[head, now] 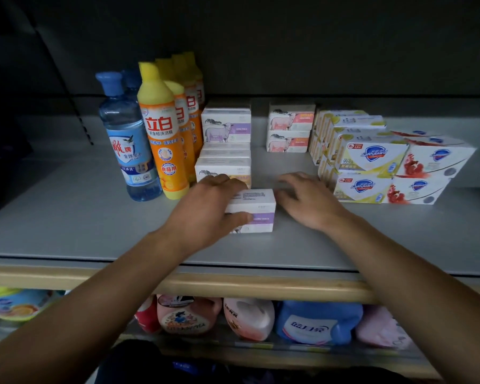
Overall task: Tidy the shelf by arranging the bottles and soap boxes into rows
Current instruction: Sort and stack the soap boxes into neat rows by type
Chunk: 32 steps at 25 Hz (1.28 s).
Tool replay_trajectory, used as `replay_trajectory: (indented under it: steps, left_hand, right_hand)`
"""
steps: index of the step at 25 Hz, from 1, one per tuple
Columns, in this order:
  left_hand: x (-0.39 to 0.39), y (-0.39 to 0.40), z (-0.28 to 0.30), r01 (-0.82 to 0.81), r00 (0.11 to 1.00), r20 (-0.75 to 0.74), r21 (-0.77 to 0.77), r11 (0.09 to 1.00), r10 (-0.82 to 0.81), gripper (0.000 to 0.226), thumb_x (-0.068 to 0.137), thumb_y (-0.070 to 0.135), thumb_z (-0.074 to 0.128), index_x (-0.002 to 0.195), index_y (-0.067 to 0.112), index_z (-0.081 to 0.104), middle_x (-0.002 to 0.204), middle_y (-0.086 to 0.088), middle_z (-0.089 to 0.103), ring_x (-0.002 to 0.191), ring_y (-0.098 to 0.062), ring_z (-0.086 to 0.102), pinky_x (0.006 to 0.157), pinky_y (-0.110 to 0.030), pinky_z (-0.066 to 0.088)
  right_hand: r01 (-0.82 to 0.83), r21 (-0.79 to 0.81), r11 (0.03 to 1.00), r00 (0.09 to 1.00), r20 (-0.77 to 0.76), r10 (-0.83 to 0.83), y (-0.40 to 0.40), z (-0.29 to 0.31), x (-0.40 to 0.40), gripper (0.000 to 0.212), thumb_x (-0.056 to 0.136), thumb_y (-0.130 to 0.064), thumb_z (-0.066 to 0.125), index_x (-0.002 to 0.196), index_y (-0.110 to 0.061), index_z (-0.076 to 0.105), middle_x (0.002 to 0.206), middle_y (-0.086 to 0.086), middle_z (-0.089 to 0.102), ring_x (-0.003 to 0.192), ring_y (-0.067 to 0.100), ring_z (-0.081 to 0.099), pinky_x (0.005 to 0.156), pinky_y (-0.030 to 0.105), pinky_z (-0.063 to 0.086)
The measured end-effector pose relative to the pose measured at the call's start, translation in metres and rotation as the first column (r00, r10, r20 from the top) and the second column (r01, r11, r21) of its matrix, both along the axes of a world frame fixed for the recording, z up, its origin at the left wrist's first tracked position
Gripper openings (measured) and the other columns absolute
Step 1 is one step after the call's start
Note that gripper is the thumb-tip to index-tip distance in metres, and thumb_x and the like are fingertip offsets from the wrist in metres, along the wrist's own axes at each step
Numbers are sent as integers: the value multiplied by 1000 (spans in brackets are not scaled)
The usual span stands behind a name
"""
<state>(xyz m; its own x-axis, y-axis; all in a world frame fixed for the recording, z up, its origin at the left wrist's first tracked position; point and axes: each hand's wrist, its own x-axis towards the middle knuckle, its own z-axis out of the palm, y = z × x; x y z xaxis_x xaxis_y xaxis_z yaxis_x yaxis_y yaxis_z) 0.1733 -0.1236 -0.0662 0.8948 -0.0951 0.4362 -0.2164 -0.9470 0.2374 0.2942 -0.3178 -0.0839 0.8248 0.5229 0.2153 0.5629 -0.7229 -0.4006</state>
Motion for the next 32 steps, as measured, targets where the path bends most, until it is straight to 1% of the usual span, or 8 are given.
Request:
replay_trajectory:
  steps: [2,4,6,12,16,28,30,32]
  left_hand:
    - [3,4,12,8,994,110,-51,999,-2,51,82,37,75,124,11,62,116,-9,66,106,-26,60,87,-37,50]
    - [17,10,30,-11,974,225,-53,999,23,48,82,36,75,121,11,63,112,-10,67,100,-25,61,81,-31,47]
    - [40,14,46,-72,960,273,7,997,67,48,83,35,74,125,15,60,117,-10,64,105,-26,57,84,-31,44]
    - [118,24,59,-315,932,251,209,926,260,46,89,28,66,131,24,49,123,-11,57,112,-34,52,90,-48,49]
    - [146,35,42,-404,911,186,212,890,369,46,94,19,57,139,21,50,139,-11,52,127,-35,42,110,-48,34]
    - [153,44,32,-341,936,156,163,926,317,50,95,27,58,143,24,46,144,-7,49,131,-31,40,109,-46,35]
    - [153,42,37,-350,933,159,173,921,324,49,92,33,60,140,24,49,141,-6,51,129,-30,43,107,-46,39]
    - [159,27,47,-325,929,234,141,935,288,49,88,39,64,132,22,55,131,-6,57,120,-30,50,98,-44,46]
  right_hand:
    - [-17,-203,979,999,23,22,6,-14,8,57,95,-51,45,145,-24,43,149,1,43,137,23,38,109,30,32]
    - [-3,-222,975,999,39,12,7,-23,9,60,94,-56,41,146,-26,41,152,-1,39,140,22,34,110,30,29]
    - [7,-205,979,998,57,5,8,-28,9,60,94,-56,39,145,-25,41,152,-2,37,141,21,31,111,29,26]
    - [-11,-172,985,999,49,20,8,-29,11,58,93,-53,39,144,-25,42,152,-3,37,142,20,29,115,32,24]
    - [-10,-147,989,998,58,18,6,-32,12,56,93,-53,40,142,-25,43,148,-5,40,140,18,30,112,30,23]
    - [-9,-144,990,998,60,17,7,-36,14,57,92,-52,38,141,-24,42,148,-5,40,140,20,29,113,30,22]
    - [-4,-139,990,998,65,14,8,-37,13,55,92,-51,38,140,-25,43,147,-5,41,139,19,30,113,30,22]
    - [3,-128,992,997,75,7,8,-37,13,54,92,-50,38,140,-26,43,146,-5,42,138,19,31,113,30,23]
